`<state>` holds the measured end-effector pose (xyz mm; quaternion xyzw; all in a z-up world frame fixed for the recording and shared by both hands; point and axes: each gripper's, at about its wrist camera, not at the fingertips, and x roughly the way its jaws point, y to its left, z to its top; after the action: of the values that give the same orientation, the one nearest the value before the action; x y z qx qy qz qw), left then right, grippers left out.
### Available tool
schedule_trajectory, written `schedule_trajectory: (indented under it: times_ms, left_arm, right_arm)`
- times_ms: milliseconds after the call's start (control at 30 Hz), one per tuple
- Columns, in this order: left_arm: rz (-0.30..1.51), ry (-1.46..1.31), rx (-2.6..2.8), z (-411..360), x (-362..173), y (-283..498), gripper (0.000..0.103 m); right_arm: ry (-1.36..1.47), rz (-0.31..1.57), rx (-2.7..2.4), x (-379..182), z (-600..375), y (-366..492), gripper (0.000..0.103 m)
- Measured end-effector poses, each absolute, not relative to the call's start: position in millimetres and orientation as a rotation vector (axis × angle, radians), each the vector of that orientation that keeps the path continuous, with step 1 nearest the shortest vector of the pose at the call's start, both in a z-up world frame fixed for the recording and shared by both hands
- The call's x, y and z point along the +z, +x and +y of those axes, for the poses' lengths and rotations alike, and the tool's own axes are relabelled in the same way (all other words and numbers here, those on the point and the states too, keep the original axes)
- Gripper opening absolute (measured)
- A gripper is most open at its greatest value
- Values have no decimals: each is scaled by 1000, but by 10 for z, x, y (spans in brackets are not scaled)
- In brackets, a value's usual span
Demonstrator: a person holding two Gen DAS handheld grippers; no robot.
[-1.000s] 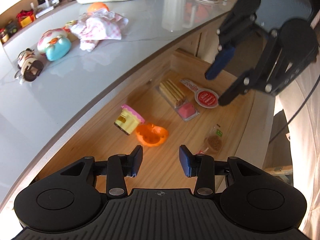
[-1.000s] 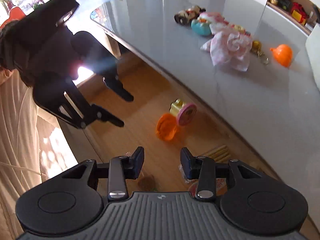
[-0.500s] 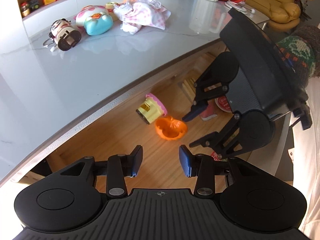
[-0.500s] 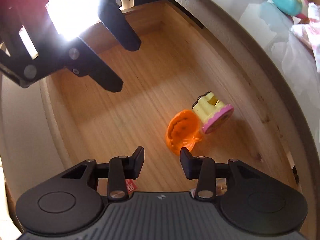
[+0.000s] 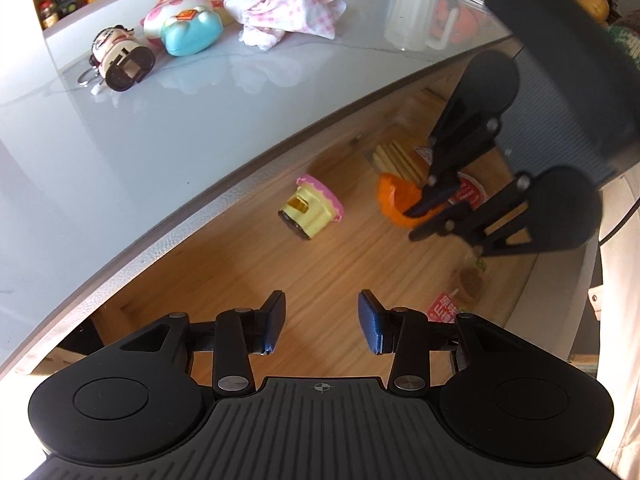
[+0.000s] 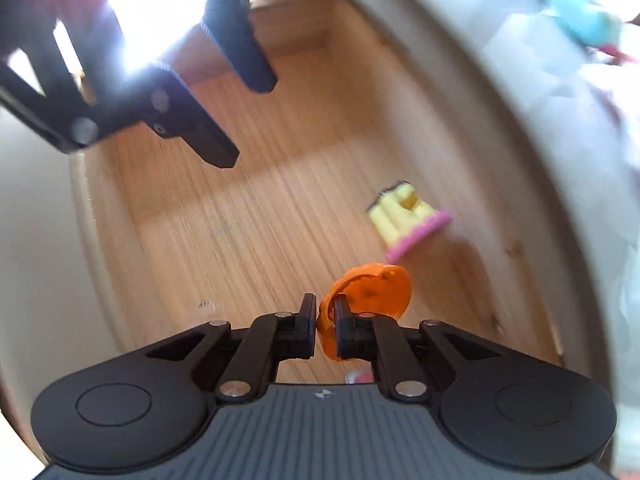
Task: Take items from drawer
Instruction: 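Grasp the orange shell piece with right tool while left tool reaches biscuit-stick tray, then grasp the biscuit-stick tray with left tool while right tool holds orange piece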
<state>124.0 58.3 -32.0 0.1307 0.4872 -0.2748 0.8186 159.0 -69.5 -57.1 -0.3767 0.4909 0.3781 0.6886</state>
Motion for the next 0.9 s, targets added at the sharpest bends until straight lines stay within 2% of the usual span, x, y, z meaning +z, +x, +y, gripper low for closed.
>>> schedule_trajectory:
  times_ms: [167, 300, 433, 600, 900]
  left_arm:
    - [965, 383, -580, 419, -326, 1220, 44]
    - [909, 457, -639, 169, -372, 1228, 44]
    - [964, 458, -699, -186, -444, 1272, 44]
    - [928, 526, -702, -718, -563, 1316, 44]
    - [974, 558, -597, -1360, -890, 1594, 45]
  right_arm:
    - [-620, 1105, 744, -144, -1230, 1496, 9]
    - [-454, 1098, 658, -62, -1652, 1466, 9]
    - [-310, 1092, 566, -39, -1996, 1560, 9]
    - [-146, 1043, 527, 39, -2313, 1620, 9]
    - [59, 996, 401, 73, -2816, 1672, 9]
